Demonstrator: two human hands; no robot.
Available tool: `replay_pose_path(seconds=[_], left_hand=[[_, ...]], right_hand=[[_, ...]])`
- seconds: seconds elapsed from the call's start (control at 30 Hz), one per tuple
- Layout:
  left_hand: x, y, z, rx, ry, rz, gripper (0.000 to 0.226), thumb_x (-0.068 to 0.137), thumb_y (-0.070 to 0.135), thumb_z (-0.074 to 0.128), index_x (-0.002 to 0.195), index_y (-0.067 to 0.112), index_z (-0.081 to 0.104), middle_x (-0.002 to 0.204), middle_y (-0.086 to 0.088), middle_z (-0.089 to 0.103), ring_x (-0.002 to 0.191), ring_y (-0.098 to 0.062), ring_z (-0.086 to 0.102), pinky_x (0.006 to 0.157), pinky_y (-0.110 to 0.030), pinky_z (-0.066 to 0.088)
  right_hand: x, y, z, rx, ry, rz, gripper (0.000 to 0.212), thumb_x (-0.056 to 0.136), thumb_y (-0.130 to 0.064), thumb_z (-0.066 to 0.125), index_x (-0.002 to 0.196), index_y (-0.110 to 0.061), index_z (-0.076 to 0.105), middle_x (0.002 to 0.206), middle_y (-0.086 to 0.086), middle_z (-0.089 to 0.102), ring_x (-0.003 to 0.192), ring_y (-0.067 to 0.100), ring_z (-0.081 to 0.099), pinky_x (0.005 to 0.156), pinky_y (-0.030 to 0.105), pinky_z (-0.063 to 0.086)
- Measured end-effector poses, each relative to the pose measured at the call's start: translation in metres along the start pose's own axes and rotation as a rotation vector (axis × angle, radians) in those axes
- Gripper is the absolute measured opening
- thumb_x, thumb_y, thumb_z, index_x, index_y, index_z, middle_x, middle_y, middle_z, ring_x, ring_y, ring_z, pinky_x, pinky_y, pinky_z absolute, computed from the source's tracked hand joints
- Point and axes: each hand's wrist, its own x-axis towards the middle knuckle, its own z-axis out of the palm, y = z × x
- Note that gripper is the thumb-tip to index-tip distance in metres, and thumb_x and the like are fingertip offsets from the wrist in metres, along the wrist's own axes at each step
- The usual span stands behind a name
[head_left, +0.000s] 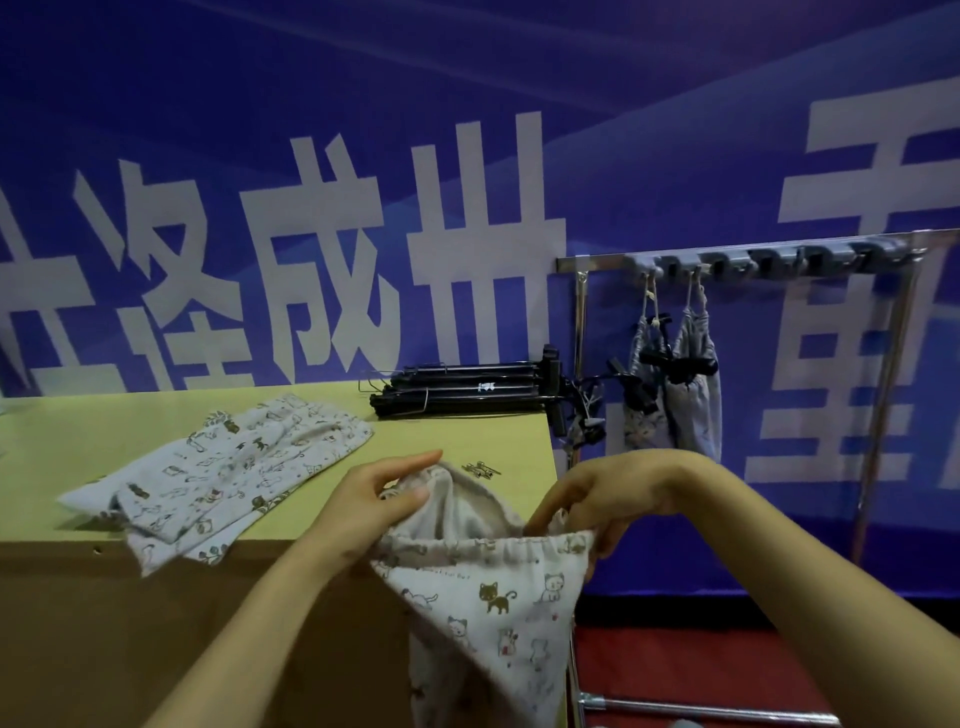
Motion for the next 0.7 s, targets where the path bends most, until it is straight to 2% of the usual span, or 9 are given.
replay_pose_path(seconds=[0.07, 0.2, 0.27, 0.33, 0.37, 0.43, 0.5, 0.6, 0.7], left_hand=[[0.006, -0.006, 0.001, -0.071, 0.02, -0.027, 0.049, 0.083, 0.002, 0.063, 0.113, 0.041, 0.062, 0.115, 0.013, 0.06, 0.084, -0.012, 0.066, 0.072, -0.031, 0.059], [0.016, -0.028, 0.011, 0.053, 0.001, -0.053, 0.057, 0.085, -0.002, 0.06, 0.126, 0.036, 0.052, 0.137, 0.006, 0.049, 0.076, 0.004, 0.052, 0.063, -0.007, 0.047], [0.019, -0.033, 0.012, 0.085, 0.001, -0.063, 0.055, 0.086, -0.001, 0.059, 0.131, 0.031, 0.05, 0.141, 0.005, 0.046, 0.102, 0.003, 0.054, 0.078, -0.006, 0.045], [0.019, -0.034, 0.011, 0.124, -0.025, -0.082, 0.055, 0.087, 0.001, 0.058, 0.132, 0.03, 0.049, 0.142, 0.007, 0.045, 0.129, -0.009, 0.043, 0.098, -0.02, 0.038], [0.018, -0.033, 0.011, 0.136, -0.033, -0.086, 0.054, 0.087, 0.002, 0.058, 0.133, 0.03, 0.049, 0.143, 0.007, 0.045, 0.133, -0.01, 0.038, 0.1, -0.022, 0.036], [0.017, -0.032, 0.012, 0.154, -0.037, -0.073, 0.055, 0.088, 0.001, 0.057, 0.135, 0.027, 0.047, 0.144, 0.006, 0.044, 0.134, -0.009, 0.035, 0.097, -0.019, 0.033], [0.016, -0.031, 0.015, 0.159, -0.03, -0.063, 0.055, 0.088, 0.0, 0.056, 0.136, 0.025, 0.047, 0.144, 0.005, 0.043, 0.128, -0.003, 0.041, 0.089, -0.01, 0.036], [0.017, -0.032, 0.018, 0.155, -0.03, -0.057, 0.055, 0.087, -0.003, 0.055, 0.136, 0.022, 0.047, 0.144, 0.003, 0.043, 0.092, 0.019, 0.05, 0.065, 0.004, 0.039], [0.02, -0.033, 0.019, 0.133, -0.023, -0.07, 0.055, 0.087, -0.005, 0.055, 0.136, 0.02, 0.048, 0.144, 0.001, 0.044, 0.074, 0.019, 0.052, 0.058, 0.004, 0.039]], right_hand=[[-0.001, 0.007, -0.006, 0.031, 0.081, -0.009, 0.038, 0.095, -0.007, 0.043, 0.127, -0.021, 0.059, 0.11, 0.004, 0.07, 0.086, 0.012, 0.07, 0.077, 0.021, 0.055], [0.012, 0.021, 0.001, 0.033, 0.2, 0.036, 0.035, 0.097, -0.01, 0.041, 0.119, -0.029, 0.06, 0.106, 0.007, 0.072, 0.085, 0.014, 0.073, 0.086, 0.034, 0.053], [0.016, 0.025, 0.005, 0.059, 0.234, 0.035, 0.03, 0.099, -0.015, 0.042, 0.115, -0.031, 0.061, 0.104, 0.007, 0.072, 0.082, 0.014, 0.073, 0.084, 0.035, 0.053], [0.019, 0.027, 0.008, 0.085, 0.279, 0.023, 0.023, 0.099, -0.022, 0.046, 0.11, -0.031, 0.064, 0.104, 0.005, 0.07, 0.078, 0.013, 0.073, 0.074, 0.031, 0.054], [0.02, 0.028, 0.008, 0.088, 0.301, 0.016, 0.02, 0.098, -0.027, 0.049, 0.108, -0.031, 0.066, 0.105, 0.005, 0.069, 0.077, 0.013, 0.071, 0.071, 0.029, 0.053], [0.023, 0.026, 0.007, 0.025, 0.354, 0.017, 0.02, 0.093, -0.038, 0.056, 0.107, -0.031, 0.069, 0.11, 0.0, 0.067, 0.087, 0.013, 0.064, 0.078, 0.029, 0.052], [0.031, 0.02, 0.004, -0.057, 0.421, 0.003, 0.03, 0.09, -0.043, 0.059, 0.111, -0.024, 0.068, 0.109, -0.008, 0.064, 0.096, 0.011, 0.058, 0.081, 0.026, 0.048], [0.057, 0.004, 0.003, -0.086, 0.567, -0.067, 0.03, 0.091, -0.034, 0.06, 0.111, -0.014, 0.066, 0.104, -0.004, 0.063, 0.091, 0.011, 0.057, 0.079, 0.025, 0.047], [0.095, -0.003, 0.003, -0.083, 0.729, -0.073, 0.023, 0.091, -0.025, 0.061, 0.11, -0.013, 0.066, 0.114, 0.005, 0.065, 0.099, 0.018, 0.06, 0.085, 0.031, 0.051]])
